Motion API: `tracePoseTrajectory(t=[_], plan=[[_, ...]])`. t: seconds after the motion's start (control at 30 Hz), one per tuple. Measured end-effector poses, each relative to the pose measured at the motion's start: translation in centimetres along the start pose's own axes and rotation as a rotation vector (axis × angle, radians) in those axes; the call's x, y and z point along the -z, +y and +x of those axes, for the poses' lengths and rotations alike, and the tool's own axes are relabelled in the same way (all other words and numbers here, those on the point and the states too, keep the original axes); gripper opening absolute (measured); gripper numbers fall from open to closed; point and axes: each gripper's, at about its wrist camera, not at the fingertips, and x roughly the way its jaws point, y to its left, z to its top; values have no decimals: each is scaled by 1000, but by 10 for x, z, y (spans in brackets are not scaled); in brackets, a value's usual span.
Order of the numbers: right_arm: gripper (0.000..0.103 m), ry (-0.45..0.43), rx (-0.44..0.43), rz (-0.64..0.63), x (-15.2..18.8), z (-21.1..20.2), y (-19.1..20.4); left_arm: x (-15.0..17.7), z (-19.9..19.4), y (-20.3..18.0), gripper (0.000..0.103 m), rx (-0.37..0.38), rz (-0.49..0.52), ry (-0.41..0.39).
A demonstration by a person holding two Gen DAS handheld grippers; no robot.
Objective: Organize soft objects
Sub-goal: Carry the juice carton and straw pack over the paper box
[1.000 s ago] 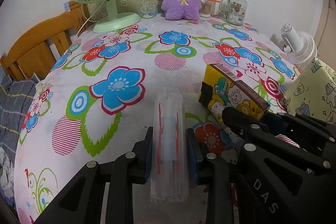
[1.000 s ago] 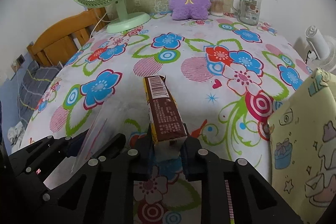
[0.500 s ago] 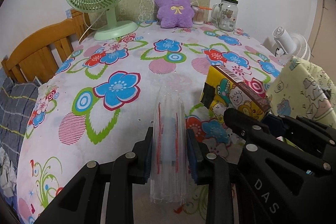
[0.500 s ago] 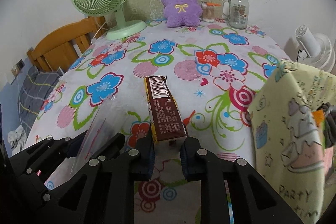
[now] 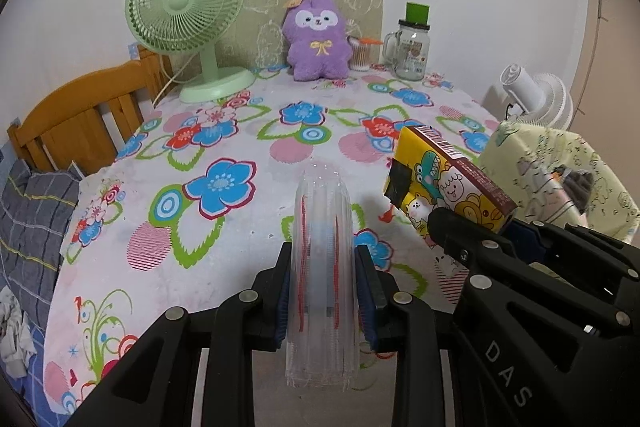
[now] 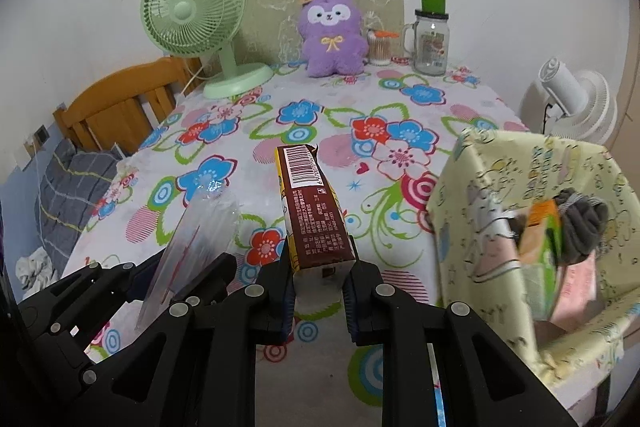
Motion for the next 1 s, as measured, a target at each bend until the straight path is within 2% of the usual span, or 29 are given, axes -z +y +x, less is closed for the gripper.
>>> tracePoseTrajectory(t=[0.6, 1.0], plan=[[23, -91, 10, -23, -8, -69, -9, -11, -59, -25, 28, 2, 3, -94], [23, -120, 20, -35, -16, -99, -30, -20, -79, -52, 28, 15, 16, -122]])
